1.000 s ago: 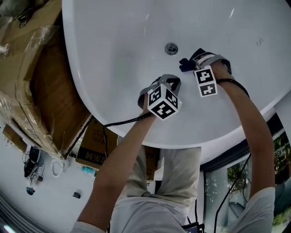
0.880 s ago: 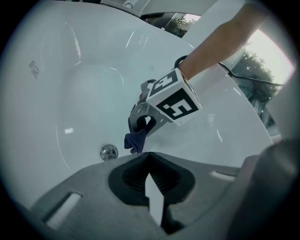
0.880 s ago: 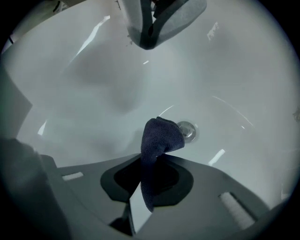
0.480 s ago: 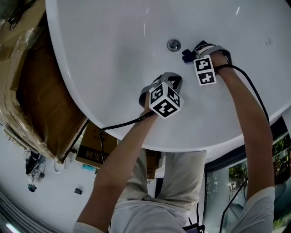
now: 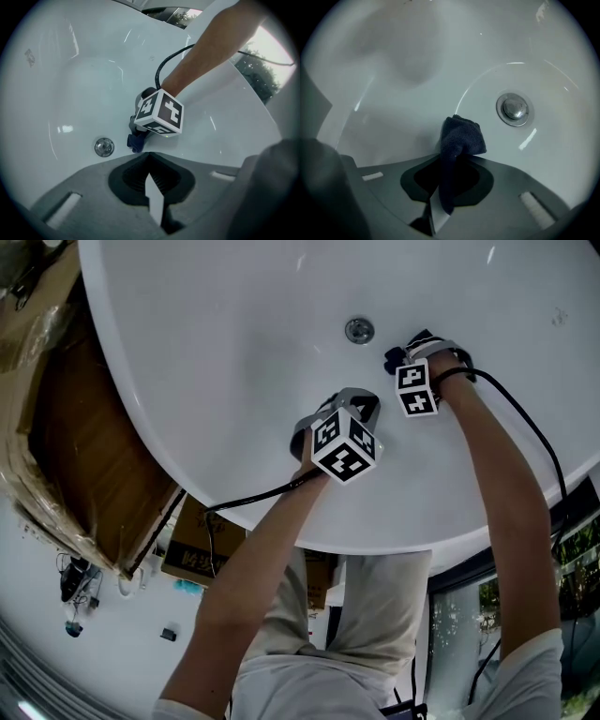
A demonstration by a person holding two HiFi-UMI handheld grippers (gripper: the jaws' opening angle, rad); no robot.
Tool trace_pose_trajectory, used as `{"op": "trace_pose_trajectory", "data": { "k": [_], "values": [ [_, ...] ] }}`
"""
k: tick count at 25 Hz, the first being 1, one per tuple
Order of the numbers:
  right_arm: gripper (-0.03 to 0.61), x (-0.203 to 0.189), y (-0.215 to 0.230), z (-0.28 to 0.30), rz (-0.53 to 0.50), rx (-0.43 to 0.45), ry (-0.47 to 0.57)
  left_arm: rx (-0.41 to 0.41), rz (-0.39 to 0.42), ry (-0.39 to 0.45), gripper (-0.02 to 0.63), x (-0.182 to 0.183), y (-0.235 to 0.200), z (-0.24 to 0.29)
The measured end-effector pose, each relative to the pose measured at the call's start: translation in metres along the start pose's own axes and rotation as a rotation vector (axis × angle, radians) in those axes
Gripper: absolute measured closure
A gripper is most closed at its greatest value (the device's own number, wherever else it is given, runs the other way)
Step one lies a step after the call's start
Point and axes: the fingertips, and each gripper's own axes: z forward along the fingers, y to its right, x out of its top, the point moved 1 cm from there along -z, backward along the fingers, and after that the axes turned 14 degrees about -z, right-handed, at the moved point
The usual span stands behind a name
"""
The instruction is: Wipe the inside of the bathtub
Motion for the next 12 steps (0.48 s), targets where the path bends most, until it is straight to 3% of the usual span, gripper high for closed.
{"op": "trace_pose_trajectory", "data": {
  "k": [12],
  "values": [
    [0.526, 0.006, -0.026, -0.017, -0.056, 0.042, -0.001, -0.005, 0.014, 0.001, 0.618, 0.008, 0.014, -0.007]
  ]
}}
